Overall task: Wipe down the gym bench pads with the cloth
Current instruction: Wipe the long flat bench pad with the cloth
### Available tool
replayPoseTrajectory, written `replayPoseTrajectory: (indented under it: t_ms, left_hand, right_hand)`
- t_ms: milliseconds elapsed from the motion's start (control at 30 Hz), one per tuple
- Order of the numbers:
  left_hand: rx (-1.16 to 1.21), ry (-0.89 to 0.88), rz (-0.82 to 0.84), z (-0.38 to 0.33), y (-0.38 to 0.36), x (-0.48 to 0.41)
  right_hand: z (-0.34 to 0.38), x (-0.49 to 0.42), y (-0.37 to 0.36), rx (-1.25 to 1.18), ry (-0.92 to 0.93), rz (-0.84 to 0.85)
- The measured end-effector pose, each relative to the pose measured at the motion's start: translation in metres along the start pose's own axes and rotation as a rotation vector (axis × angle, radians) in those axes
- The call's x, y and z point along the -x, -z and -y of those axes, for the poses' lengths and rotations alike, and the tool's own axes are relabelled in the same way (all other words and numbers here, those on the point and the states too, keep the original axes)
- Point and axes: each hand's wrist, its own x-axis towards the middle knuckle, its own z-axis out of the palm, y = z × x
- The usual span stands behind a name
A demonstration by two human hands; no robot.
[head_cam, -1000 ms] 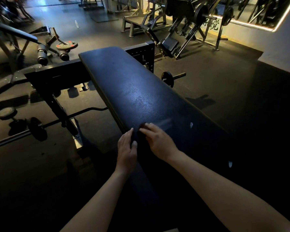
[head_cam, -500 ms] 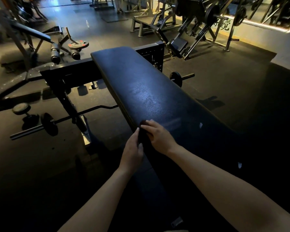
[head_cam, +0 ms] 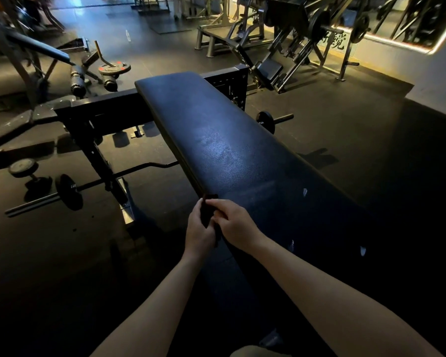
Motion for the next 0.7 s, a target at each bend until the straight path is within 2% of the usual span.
replayPoseTrajectory:
  t_ms: [100, 200, 367, 700]
  left_hand:
    - [-0.117, -0.106, -0.081, -0.007, 0.002, -0.006]
    - [-0.188, -0.228, -0.214, -0.018, 0.005, -0.022]
    - [-0.468, -0.291, 0.022, -0.018, -0.015, -0.035]
    - [-0.528, -0.463, 0.071, -0.017, -0.018, 0.001]
  right_hand:
    - [-0.023, 0.004, 0.009, 0.289, 0.046, -0.214]
    - [-0.042, 0.012, 0.016, 0.388, 0.022, -0.266]
    - [-0.044, 0.012, 0.019, 0.357, 0.031, -0.276]
    - [-0.043, 0.023, 0.025, 0.24, -0.016, -0.358]
